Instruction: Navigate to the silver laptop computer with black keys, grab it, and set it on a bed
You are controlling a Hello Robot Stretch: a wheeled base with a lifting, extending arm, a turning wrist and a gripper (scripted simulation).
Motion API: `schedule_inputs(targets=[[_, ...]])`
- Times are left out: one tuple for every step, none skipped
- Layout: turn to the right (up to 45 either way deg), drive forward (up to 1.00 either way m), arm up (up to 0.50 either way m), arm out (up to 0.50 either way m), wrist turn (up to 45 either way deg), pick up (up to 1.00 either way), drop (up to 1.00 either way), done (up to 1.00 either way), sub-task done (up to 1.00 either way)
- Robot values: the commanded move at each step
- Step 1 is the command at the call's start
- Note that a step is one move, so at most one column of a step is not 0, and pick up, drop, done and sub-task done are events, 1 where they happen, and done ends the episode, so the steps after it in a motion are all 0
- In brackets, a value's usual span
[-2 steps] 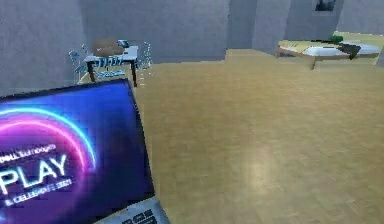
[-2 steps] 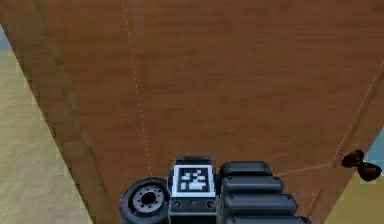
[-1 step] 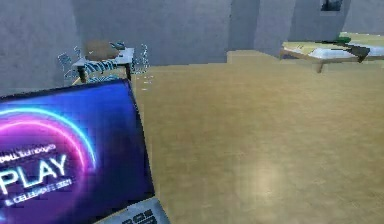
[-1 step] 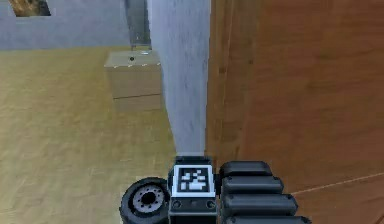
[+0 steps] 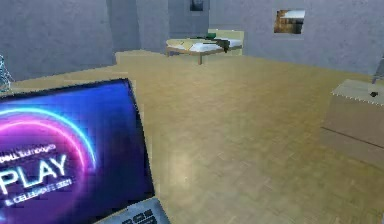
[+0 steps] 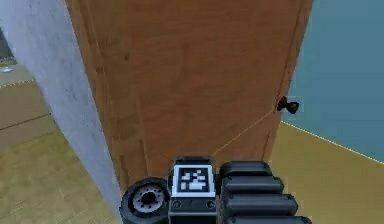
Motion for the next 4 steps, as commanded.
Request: schedule_inputs(targets=[[0.0, 0.25, 0.00, 0.00, 0.0, 0.00, 0.00, 0.00, 0.00], [12.0, 0.00, 0.00, 0.00, 0.0, 0.00, 0.00, 0.00, 0.00], [0.0, 1.00, 0.00, 0.00, 0.0, 0.00, 0.00, 0.00, 0.00], [0.0, 1.00, 0.00, 0.00, 0.0, 0.00, 0.00, 0.00, 0.00]])
